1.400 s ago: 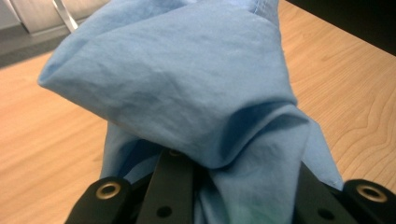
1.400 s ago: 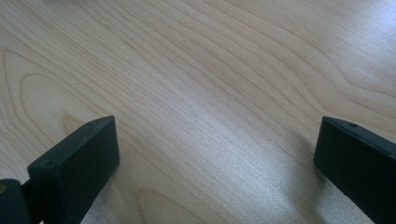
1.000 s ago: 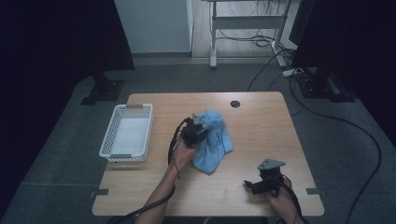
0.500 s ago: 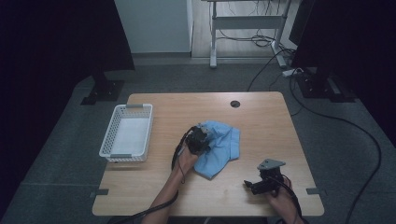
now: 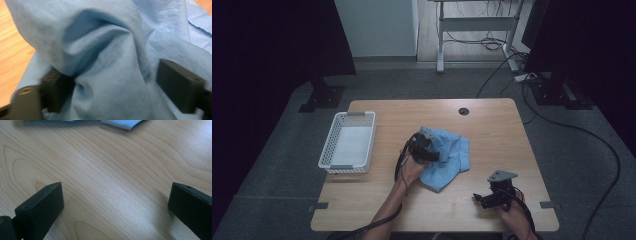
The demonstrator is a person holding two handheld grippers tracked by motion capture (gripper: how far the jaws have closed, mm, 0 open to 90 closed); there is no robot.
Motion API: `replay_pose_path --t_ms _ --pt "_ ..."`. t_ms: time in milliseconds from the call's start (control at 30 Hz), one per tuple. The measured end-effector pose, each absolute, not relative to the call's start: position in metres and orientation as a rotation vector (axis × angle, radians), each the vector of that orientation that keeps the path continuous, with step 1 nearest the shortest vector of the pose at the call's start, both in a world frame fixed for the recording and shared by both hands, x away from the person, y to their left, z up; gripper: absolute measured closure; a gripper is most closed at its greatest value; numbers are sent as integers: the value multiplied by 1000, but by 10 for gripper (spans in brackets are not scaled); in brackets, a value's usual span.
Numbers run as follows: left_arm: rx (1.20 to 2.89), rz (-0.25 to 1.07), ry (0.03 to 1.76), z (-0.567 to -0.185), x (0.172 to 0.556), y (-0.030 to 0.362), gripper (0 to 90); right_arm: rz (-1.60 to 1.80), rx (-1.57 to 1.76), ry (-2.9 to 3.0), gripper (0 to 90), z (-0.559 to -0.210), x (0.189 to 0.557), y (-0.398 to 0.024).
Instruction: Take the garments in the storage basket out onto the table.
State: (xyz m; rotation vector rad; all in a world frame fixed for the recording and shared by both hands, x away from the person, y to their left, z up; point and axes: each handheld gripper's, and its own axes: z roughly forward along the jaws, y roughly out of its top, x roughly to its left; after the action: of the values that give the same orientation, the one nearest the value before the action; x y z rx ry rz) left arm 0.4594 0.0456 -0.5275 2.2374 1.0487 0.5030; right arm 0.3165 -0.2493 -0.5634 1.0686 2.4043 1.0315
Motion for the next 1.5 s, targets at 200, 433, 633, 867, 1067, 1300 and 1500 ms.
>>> replay_pose_path --t_ms 200,433,633,867,1067,1300,1500 --pt "2215 463 1022 -515 453 54 57 1031 1069 2405 0 -563 316 -249" --pt "2172 451 1002 -497 444 65 49 1031 1069 2405 0 -563 316 -249" --pt "2149 452 982 -480 433 77 45 1031 1069 2405 0 -563 316 -249" --pt "2129 447 966 -465 421 90 44 1031 1068 2405 0 -563 316 -249" --pt "2131 445 944 -460 412 101 33 1031 1068 2405 0 -563 316 -249" --pt "2125 440 947 -459 401 118 36 1031 1066 2404 0 -563 317 -249" --pt "2112 430 948 -461 390 132 48 1031 1068 2404 0 -563 316 -249"
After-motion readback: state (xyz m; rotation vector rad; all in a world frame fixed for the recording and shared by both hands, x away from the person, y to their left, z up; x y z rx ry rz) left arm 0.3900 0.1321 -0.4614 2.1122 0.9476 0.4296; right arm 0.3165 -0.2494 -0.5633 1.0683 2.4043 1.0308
